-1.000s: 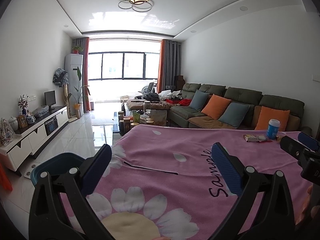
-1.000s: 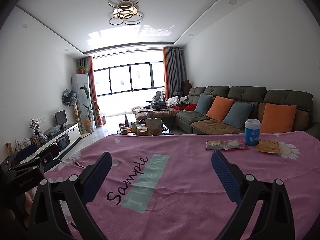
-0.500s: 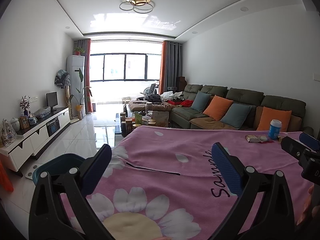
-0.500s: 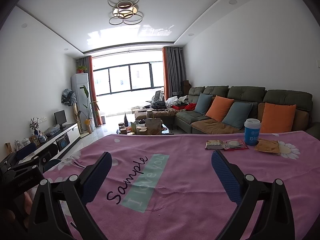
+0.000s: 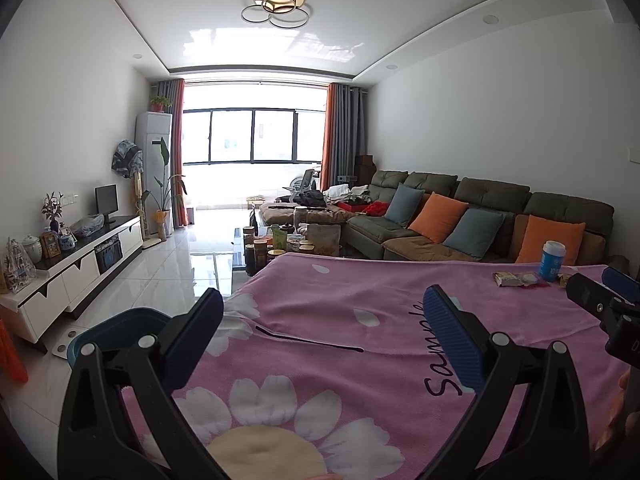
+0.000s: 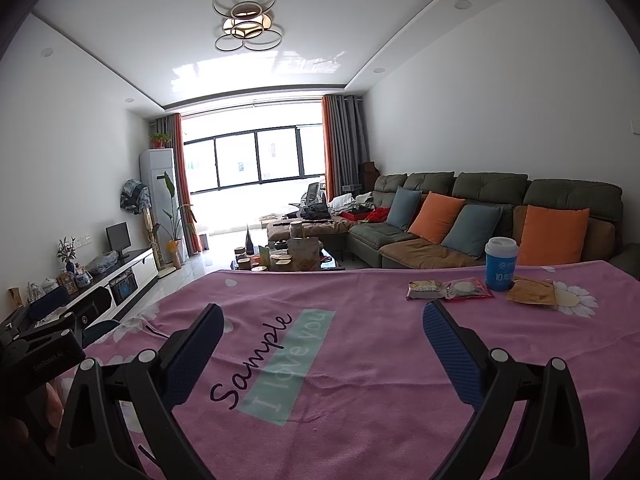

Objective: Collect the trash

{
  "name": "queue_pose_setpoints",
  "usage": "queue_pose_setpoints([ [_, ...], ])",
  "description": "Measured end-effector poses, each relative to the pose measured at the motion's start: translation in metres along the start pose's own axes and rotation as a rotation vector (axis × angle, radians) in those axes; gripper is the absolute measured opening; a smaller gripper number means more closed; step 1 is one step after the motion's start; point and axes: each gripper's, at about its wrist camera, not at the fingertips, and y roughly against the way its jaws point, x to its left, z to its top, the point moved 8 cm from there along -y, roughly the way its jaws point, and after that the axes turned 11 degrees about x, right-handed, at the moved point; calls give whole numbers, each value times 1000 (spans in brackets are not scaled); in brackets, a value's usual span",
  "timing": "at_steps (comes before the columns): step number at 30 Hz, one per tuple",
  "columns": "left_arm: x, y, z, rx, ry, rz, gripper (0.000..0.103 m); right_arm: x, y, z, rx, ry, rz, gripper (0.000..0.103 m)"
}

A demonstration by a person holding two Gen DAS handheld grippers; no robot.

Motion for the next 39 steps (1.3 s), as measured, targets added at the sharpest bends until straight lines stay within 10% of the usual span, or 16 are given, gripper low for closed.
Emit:
queue_pose_setpoints([
  [39, 2, -3, -1, 7, 5, 11, 98, 1, 4, -3, -6, -5, -9, 96],
])
